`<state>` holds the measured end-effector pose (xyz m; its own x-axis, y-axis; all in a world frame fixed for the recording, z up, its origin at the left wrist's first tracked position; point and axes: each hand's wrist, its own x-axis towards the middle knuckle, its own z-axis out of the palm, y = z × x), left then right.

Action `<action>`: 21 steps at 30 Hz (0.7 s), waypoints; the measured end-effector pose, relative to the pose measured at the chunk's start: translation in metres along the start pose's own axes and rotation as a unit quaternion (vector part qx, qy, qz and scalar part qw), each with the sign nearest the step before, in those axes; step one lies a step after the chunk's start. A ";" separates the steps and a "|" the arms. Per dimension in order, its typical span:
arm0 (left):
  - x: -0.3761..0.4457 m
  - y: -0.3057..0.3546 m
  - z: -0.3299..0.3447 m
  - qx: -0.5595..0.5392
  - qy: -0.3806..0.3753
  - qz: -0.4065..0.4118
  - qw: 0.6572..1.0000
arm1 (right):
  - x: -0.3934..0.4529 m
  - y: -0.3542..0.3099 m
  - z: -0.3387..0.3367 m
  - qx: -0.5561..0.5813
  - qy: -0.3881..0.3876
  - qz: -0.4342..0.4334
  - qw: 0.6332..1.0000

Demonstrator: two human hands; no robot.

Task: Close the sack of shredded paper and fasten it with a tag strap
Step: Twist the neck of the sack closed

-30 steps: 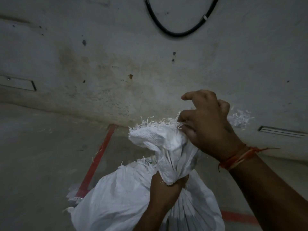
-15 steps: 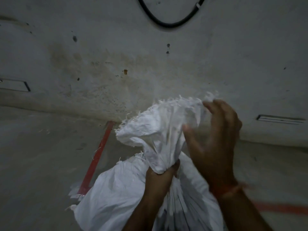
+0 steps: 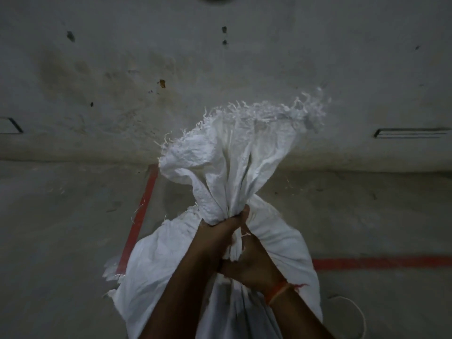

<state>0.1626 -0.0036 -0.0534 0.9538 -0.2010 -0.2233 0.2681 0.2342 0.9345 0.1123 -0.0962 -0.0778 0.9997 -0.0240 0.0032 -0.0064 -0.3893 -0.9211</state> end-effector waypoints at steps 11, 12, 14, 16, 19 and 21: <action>-0.008 0.004 -0.033 0.250 -0.172 -0.010 0.953 | 0.030 0.024 0.034 0.094 0.196 0.129 0.968; -0.009 0.004 -0.044 0.306 -0.206 0.008 0.929 | 0.031 0.022 0.031 0.121 0.204 0.150 0.960; -0.008 0.000 -0.062 0.507 -0.250 0.061 0.823 | 0.036 0.018 0.028 0.180 0.192 0.201 0.944; -0.008 -0.018 -0.070 0.680 -0.248 0.087 0.684 | 0.038 0.014 0.028 0.210 0.175 0.214 0.938; -0.014 -0.047 -0.056 0.659 -0.171 0.124 0.722 | 0.038 0.012 0.028 0.251 0.176 0.225 0.925; -0.009 -0.064 -0.046 0.618 -0.108 0.143 0.766 | 0.040 0.012 0.025 0.276 0.161 0.229 0.919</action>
<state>0.1432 0.0270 -0.1237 0.8696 -0.4925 -0.0344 -0.4068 -0.7542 0.5154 0.1525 -0.0785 -0.0982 0.8356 -0.3752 -0.4012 -0.3234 0.2545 -0.9114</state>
